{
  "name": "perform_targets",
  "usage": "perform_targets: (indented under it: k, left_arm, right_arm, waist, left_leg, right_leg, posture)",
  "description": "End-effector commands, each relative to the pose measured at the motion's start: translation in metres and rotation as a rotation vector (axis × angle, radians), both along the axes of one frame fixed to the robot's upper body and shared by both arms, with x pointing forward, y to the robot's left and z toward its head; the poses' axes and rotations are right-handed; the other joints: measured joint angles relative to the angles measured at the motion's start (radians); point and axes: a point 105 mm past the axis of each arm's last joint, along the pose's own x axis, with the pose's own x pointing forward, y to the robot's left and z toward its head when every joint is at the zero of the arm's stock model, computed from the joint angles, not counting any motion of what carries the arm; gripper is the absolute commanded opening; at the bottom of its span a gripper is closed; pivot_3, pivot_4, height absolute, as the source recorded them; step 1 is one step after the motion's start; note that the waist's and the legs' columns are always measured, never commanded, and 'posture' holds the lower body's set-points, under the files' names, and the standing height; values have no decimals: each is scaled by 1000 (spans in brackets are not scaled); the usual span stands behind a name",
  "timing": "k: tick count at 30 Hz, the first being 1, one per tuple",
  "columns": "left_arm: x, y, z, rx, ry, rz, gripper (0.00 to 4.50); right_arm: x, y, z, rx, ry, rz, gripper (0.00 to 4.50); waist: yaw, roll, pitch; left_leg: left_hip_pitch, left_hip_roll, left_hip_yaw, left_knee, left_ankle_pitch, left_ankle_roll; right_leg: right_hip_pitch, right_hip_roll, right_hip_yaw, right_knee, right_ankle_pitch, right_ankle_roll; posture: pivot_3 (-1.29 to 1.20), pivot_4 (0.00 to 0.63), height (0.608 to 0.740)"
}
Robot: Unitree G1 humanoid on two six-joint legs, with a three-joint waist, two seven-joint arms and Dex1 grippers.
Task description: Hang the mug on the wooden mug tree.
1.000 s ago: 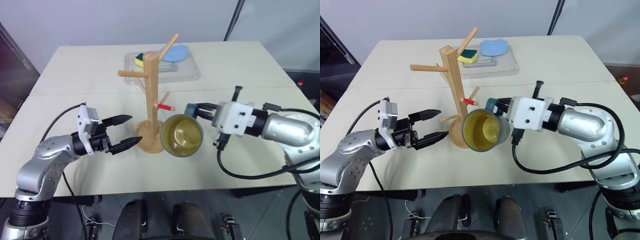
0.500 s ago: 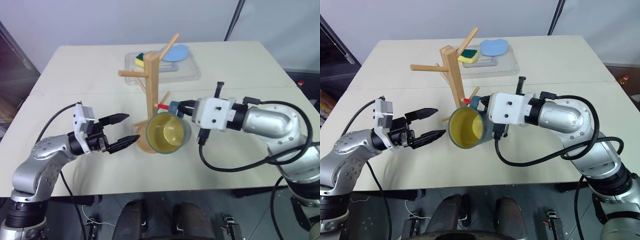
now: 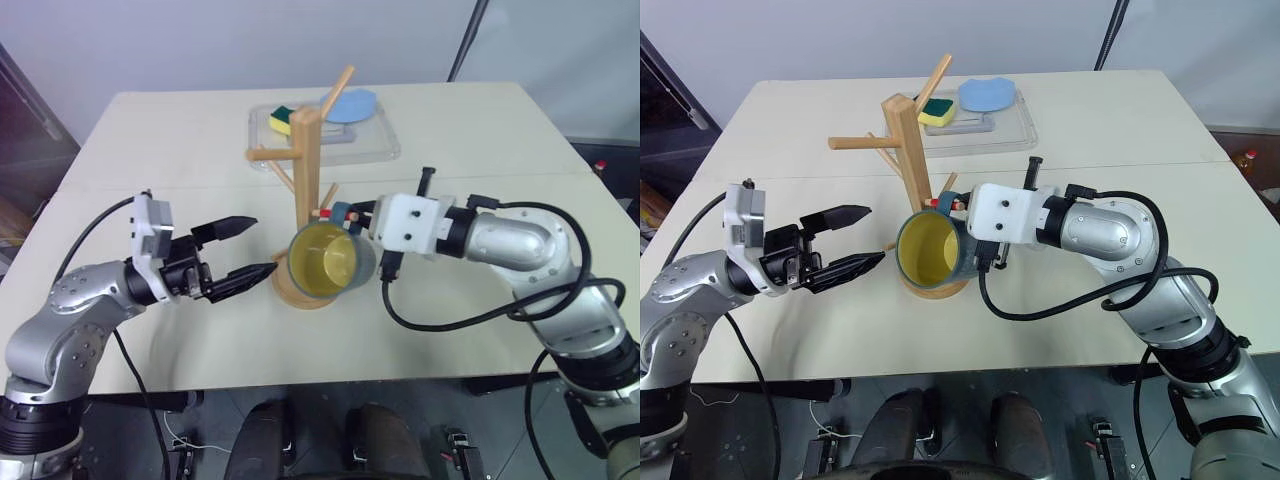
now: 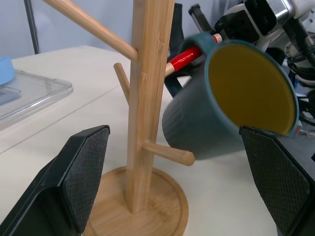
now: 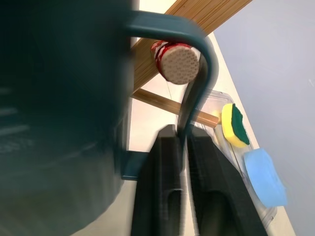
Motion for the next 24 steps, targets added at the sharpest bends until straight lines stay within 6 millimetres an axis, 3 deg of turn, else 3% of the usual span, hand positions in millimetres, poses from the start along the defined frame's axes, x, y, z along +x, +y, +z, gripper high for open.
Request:
perform_targets:
  k: [1,2,7,10,17,20,24]
  left_arm:
    - [-5,0,14,-2,-57,-9,4500]
    - [-4,0,13,-2,-57,-7,4500]
    - [5,6,10,-21,-40,51,4500]
    - [18,19,2,-31,-10,160,4500]
    - [55,63,-35,-35,38,549,4500]
    - [66,80,-55,-15,50,720,4500]
    - [70,88,-70,-15,47,824,4500]
  right_arm:
    - [-2,2,20,30,-80,5,2404]
    - [-3,2,23,38,-90,9,2819]
    - [-12,-20,37,174,-29,-13,2819]
    - [-14,-53,28,356,108,-90,2819]
    - [4,-107,-31,738,278,-354,2819]
    - [15,-118,-58,842,294,-440,2819]
    - [25,-126,-83,911,306,-498,2819]
  waist:
    - [-1,0,0]
    - [-1,0,0]
    - [4,-1,0]
    - [7,-2,-1]
    - [-3,-2,-1]
    - [-2,-2,-1]
    - [1,-2,-1]
  left_leg:
    - [0,0,0,0,0,0]
    - [0,0,0,0,0,0]
    - [0,0,0,0,0,0]
    - [0,0,-1,0,-1,1]
    - [1,0,0,-1,-1,1]
    - [1,0,0,-1,-1,1]
    - [-1,0,1,0,-1,1]
  right_leg:
    - [0,0,0,0,0,0]
    - [0,0,0,0,0,0]
    - [0,0,0,0,0,0]
    - [2,-1,-1,-1,0,0]
    - [3,0,-1,-1,1,0]
    - [1,0,0,0,1,0]
    - [0,0,0,0,1,1]
  posture:
    - [0,150,740]
    - [0,150,740]
    - [0,150,740]
    - [0,150,740]
    - [0,150,740]
    - [0,150,740]
    - [0,150,740]
